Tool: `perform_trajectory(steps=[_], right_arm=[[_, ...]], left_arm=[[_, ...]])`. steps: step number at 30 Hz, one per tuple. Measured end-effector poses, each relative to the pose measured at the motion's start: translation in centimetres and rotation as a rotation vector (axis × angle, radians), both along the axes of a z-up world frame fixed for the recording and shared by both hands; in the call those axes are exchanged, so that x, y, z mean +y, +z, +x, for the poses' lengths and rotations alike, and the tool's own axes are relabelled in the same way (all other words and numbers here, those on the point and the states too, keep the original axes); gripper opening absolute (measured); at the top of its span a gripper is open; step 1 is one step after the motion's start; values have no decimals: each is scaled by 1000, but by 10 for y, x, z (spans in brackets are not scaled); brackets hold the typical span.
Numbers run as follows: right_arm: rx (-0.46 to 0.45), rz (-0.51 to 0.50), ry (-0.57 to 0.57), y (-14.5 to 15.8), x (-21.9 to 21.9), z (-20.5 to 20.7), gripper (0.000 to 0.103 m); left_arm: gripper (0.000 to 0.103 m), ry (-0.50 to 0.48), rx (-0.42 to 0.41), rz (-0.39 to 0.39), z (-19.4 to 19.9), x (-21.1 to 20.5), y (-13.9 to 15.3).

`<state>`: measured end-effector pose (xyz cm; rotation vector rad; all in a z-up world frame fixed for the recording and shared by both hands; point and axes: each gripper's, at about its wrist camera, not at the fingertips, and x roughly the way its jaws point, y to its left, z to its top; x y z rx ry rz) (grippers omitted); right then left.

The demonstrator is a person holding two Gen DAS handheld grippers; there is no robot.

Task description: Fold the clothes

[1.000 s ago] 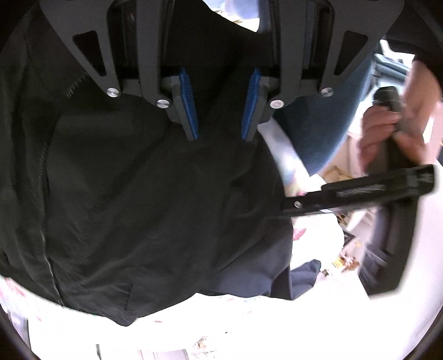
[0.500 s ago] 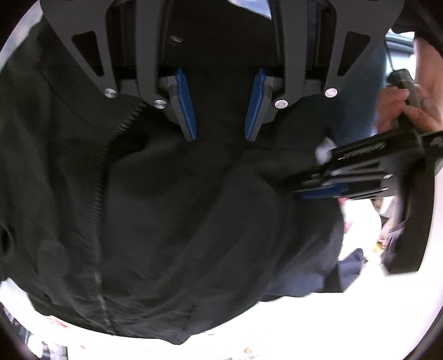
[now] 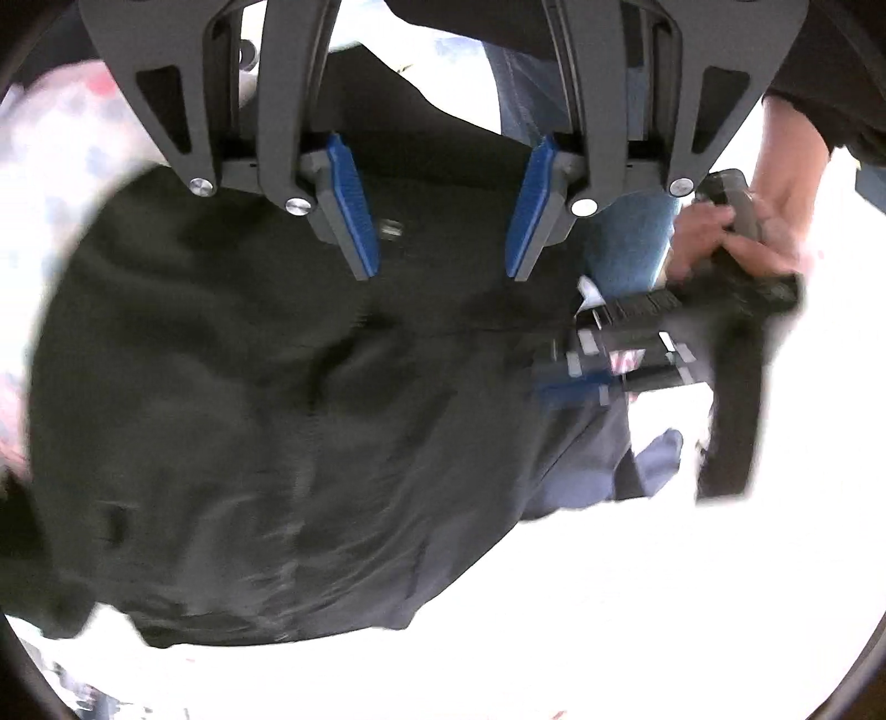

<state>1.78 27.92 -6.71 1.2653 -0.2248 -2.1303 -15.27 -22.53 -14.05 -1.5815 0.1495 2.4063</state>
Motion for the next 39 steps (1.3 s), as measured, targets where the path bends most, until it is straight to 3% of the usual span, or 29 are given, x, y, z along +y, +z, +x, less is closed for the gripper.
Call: perform_trajectory(steps=[3, 5, 8, 11, 16, 20, 22, 26, 30, 34, 37, 39], right_arm=[[16, -38, -128, 0, 50, 0, 54], [-31, -14, -235, -13, 86, -7, 55], [-55, -4, -263, -23, 100, -10, 54], [-60, -6, -253, -26, 101, -11, 55], [-64, 9, -192, -35, 78, -11, 55], [-149, 147, -209, -66, 73, -6, 55], [-189, 108, -214, -75, 83, -2, 55], [-186, 87, -216, -66, 93, 6, 55], [-121, 68, -215, -45, 100, 14, 56], [-59, 42, -257, -26, 117, -4, 56], [-56, 62, -261, -24, 117, -22, 56], [-70, 74, -268, -25, 119, -26, 56]], left_arm=[[46, 64, -26, 28, 11, -10, -4], [46, 67, 38, 40, 11, -1, 16], [46, 24, 129, 69, 7, 28, 45], [46, -65, 135, 152, 1, 73, 49], [46, -172, 66, 107, 0, 145, 14], [49, -161, -9, 5, 5, 157, -19], [49, -150, -23, 37, 10, 150, -21], [48, -146, -11, 78, 14, 146, -13], [47, -178, 85, 114, 16, 152, 21], [48, -194, 158, 136, -9, 175, 38], [48, -186, 80, 158, -28, 188, 22], [47, -179, -10, 105, -30, 191, 0]])
